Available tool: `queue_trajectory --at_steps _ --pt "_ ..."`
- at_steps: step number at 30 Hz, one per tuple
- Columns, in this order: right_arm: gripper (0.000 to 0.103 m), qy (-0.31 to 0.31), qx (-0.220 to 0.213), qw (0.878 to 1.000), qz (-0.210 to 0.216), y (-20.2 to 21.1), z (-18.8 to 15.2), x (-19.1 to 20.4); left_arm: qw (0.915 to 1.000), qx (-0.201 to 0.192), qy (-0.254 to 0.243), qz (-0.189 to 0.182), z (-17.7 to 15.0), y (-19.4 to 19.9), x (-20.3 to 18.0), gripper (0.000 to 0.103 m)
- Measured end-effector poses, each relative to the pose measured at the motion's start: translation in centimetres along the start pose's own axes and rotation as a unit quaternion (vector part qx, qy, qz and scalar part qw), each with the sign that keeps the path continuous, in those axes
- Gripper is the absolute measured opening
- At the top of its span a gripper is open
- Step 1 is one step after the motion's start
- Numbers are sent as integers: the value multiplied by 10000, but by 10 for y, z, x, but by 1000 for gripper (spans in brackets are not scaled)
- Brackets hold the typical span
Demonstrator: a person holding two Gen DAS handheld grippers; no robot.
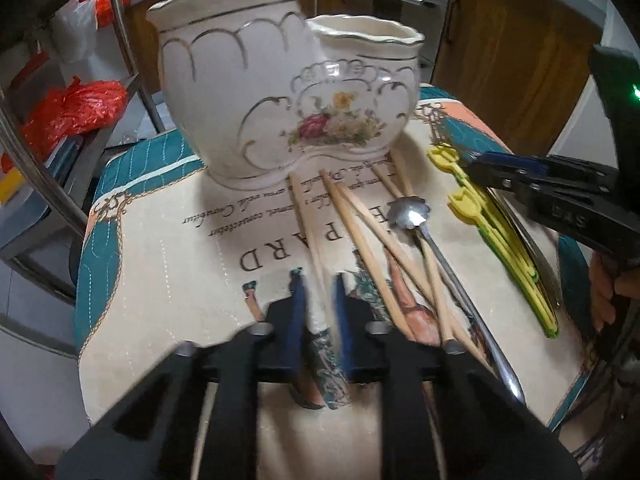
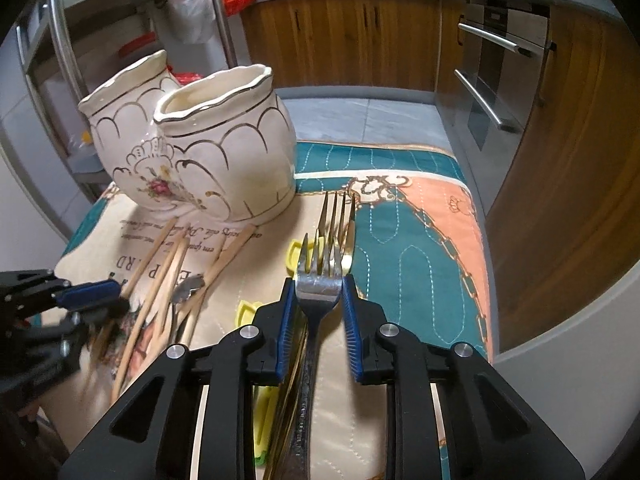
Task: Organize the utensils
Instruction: 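Grasp a silver fork with the right tool while the left tool grasps a wooden chopstick, then lower the fork into the short cup while the left tool drops the chopstick in the tall cup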
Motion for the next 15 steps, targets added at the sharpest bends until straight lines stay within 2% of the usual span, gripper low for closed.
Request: queue_trajectory --at_steps 8,15 --pt "24 51 -263 9995 138 19 -6 0 9996 -101 -88 -240 -6 9 9 6" --pt "24 268 -846 9959 164 54 -14 8 9981 -486 -237 -311 -12 28 7 6"
Point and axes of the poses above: each gripper's, at about its wrist camera, not at the fingertips, and y roughly against the way its jaws point, x to its left, z to its top, the point moved 2 cm from there along -y, roughly the way its jaws point, and after that the axes turned 10 degrees about x, right-handed, at the moved point
